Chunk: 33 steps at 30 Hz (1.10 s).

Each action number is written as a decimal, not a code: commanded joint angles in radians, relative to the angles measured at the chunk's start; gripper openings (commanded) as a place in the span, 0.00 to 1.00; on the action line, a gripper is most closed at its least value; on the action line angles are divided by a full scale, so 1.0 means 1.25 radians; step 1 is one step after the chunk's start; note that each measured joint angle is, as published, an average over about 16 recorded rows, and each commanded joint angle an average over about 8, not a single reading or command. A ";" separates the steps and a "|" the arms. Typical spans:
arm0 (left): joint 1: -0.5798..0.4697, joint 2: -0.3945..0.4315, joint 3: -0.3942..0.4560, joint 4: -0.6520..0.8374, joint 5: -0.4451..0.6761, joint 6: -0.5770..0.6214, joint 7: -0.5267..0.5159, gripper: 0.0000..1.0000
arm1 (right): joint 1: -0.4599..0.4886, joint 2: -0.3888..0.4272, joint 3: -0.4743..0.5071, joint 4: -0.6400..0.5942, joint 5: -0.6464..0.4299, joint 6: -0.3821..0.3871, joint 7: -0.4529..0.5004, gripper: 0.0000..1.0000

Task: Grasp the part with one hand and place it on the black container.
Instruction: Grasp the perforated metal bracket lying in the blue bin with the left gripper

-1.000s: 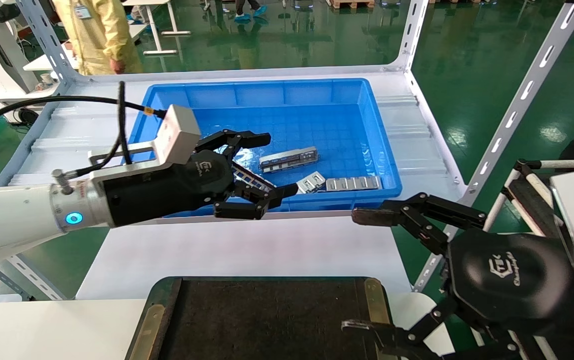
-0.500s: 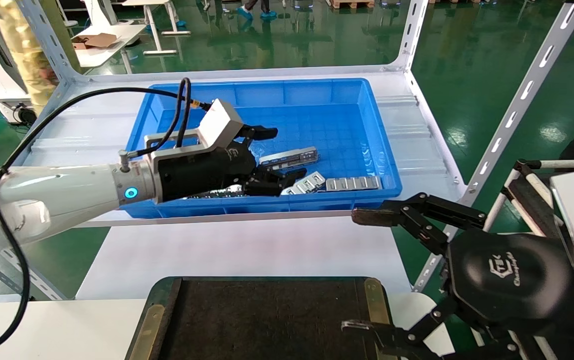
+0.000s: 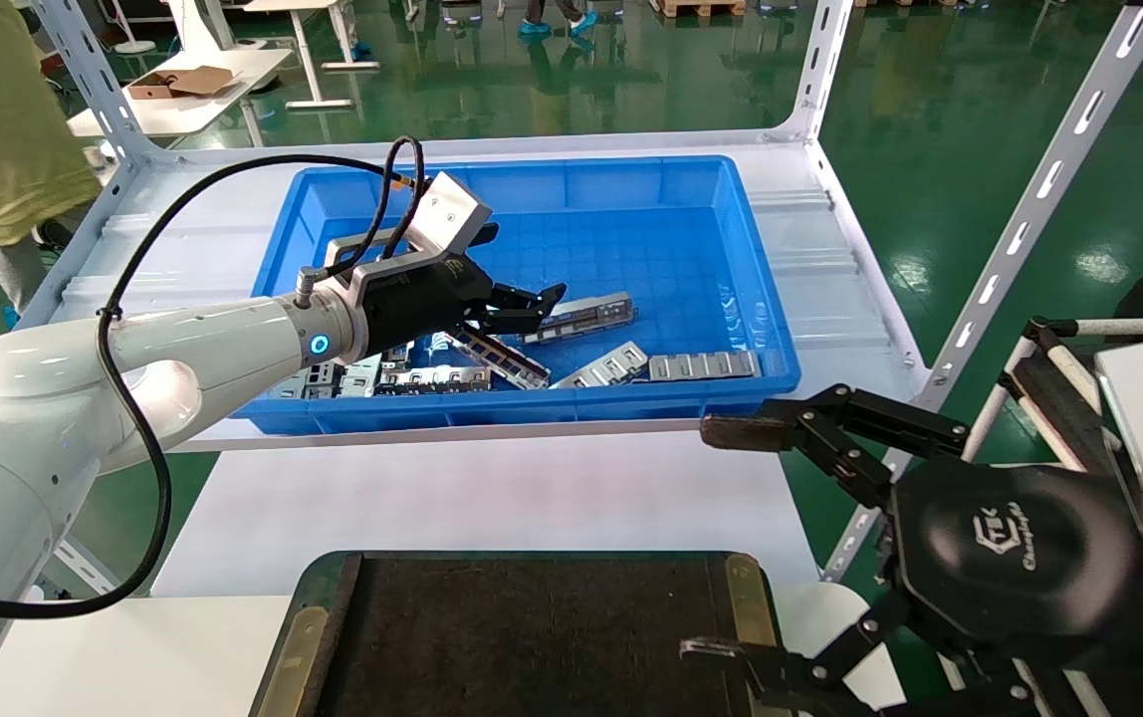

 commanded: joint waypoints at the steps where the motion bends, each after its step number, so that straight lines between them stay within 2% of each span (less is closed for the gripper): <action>1: 0.000 0.005 0.000 0.002 -0.002 -0.013 0.005 1.00 | 0.000 0.000 0.000 0.000 0.000 0.000 0.000 1.00; 21: 0.043 0.011 0.067 -0.059 -0.030 -0.061 -0.033 1.00 | 0.000 0.000 0.000 0.000 0.000 0.000 0.000 1.00; 23: 0.046 0.011 0.076 -0.063 -0.034 -0.066 -0.038 0.99 | 0.000 0.000 0.000 0.000 0.000 0.000 0.000 0.96; 24: 0.047 0.011 0.080 -0.065 -0.036 -0.069 -0.041 0.92 | 0.000 0.000 0.000 0.000 0.000 0.000 0.000 0.89; 25: 0.048 0.011 0.085 -0.067 -0.038 -0.072 -0.044 0.83 | 0.000 0.000 0.000 0.000 0.000 0.000 0.000 0.76; 30: 0.053 0.011 0.107 -0.076 -0.050 -0.085 -0.058 0.20 | 0.000 0.000 0.000 0.000 0.000 0.000 0.000 0.15; 31: 0.054 0.011 0.112 -0.078 -0.053 -0.086 -0.061 0.08 | 0.000 0.000 0.000 0.000 0.000 0.000 0.000 0.06; 32: 0.055 0.011 0.116 -0.080 -0.056 -0.088 -0.064 0.03 | 0.000 0.000 0.000 0.000 0.000 0.000 0.000 0.00; 33: 0.056 0.011 0.121 -0.081 -0.059 -0.089 -0.067 0.00 | 0.000 0.000 0.000 0.000 0.000 0.000 0.000 0.00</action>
